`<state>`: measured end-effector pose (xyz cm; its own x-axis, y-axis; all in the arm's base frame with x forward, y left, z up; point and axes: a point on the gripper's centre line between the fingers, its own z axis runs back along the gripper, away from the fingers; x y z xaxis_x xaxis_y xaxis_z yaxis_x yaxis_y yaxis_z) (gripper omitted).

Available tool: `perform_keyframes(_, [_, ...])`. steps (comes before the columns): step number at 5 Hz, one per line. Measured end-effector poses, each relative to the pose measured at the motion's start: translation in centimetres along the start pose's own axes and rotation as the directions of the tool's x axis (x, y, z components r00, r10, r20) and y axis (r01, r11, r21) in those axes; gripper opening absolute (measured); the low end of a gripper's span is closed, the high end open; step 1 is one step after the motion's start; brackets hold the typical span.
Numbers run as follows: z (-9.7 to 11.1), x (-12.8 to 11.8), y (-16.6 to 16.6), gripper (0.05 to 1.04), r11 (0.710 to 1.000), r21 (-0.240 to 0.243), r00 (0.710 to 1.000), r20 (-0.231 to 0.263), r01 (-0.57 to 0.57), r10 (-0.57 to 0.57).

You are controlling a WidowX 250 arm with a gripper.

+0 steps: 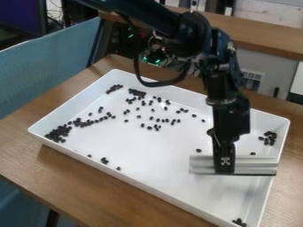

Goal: Sweep into pile

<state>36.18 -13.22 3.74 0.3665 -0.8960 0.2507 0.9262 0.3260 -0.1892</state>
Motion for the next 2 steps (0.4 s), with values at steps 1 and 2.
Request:
perform_keyframes(1, [-0.94, 0.5, 0.9, 0.381, 1.0, 0.008, 0.999, -0.035, 0.018, -0.018])
perform_keyframes(2, [-0.91, 0.64, 1.13, 0.381, 1.0, 0.021, 0.999, -0.048, 0.005, -0.004])
